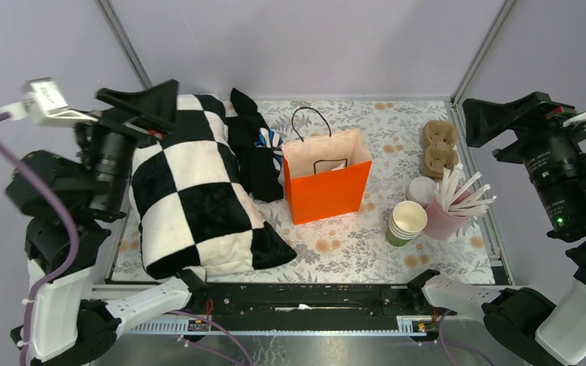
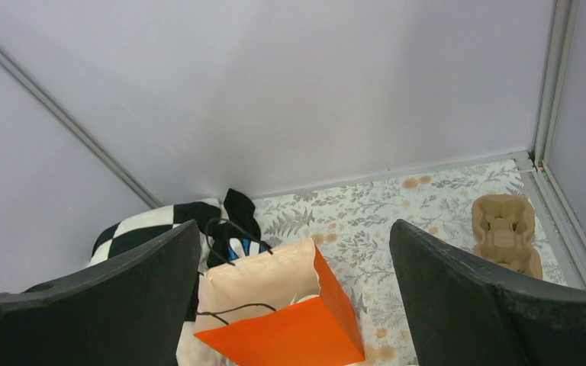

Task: Pack the takeout coffee

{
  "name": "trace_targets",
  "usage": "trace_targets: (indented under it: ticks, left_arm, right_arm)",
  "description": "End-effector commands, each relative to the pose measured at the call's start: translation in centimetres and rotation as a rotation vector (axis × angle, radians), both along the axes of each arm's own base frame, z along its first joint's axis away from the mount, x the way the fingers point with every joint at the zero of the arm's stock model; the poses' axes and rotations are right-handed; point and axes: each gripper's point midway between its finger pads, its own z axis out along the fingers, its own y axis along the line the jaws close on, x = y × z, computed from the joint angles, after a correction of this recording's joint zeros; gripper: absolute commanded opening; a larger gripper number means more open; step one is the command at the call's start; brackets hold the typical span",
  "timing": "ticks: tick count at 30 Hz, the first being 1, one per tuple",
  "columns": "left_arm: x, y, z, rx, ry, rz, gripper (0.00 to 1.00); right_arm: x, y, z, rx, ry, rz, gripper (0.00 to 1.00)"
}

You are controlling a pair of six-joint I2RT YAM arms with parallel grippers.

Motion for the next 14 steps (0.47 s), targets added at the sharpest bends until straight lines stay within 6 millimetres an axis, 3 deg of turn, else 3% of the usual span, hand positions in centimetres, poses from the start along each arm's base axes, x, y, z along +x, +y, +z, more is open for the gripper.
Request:
trace_targets:
  ticks: [1,14]
  left_arm:
    - [0.2,2.0,3.3,-0.002,-0.092,0.107,0.99]
    - [0.3,2.0,3.2,0.007,-0.076,0.108,0.99]
  right_arm:
    - [2.8,0.5,-0.9,-0.038,0.060,-0.062,1.00]
    - [3.1,2.6,-1.9,-0.070,0.090,0.040,1.00]
